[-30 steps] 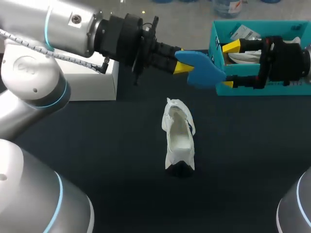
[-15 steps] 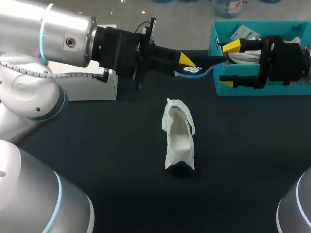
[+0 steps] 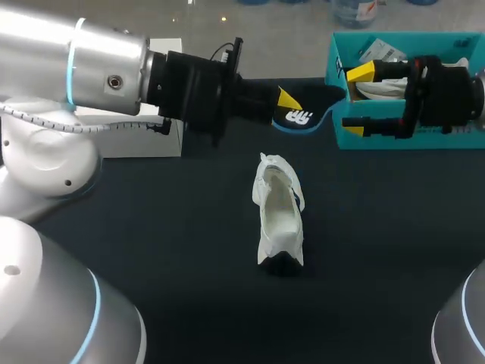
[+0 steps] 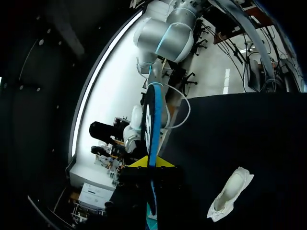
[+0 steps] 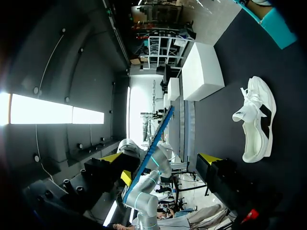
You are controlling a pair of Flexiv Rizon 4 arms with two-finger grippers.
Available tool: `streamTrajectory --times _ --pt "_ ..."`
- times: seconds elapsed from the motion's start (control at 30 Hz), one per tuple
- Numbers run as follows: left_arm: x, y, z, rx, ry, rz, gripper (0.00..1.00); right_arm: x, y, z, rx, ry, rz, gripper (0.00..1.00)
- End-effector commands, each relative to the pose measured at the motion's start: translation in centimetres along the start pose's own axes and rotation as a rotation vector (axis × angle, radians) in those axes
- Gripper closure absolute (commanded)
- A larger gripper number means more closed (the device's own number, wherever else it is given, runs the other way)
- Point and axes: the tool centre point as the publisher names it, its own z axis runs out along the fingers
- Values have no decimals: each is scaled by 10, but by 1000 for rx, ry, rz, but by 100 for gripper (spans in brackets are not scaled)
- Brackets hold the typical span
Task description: Take the shoe out of the shoebox, open the shoe tongue, remove and reinsert the insole, then place the shoe into the shoebox
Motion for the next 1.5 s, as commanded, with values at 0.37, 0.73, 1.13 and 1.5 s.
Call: streamTrajectory --times 0.37,0.73,1.13,1.5 --pt "24 31 30 -110 -47 458 100 0 1 1 0 -1 1 0" --pt "30 32 45 -204 -105 350 100 3 16 10 -15 17 -17 0" --pt "33 34 53 -228 -130 343 100 -2 32 20 20 2 6 45" --pt "28 45 52 -235 -125 359 100 -7 24 27 46 12 38 58"
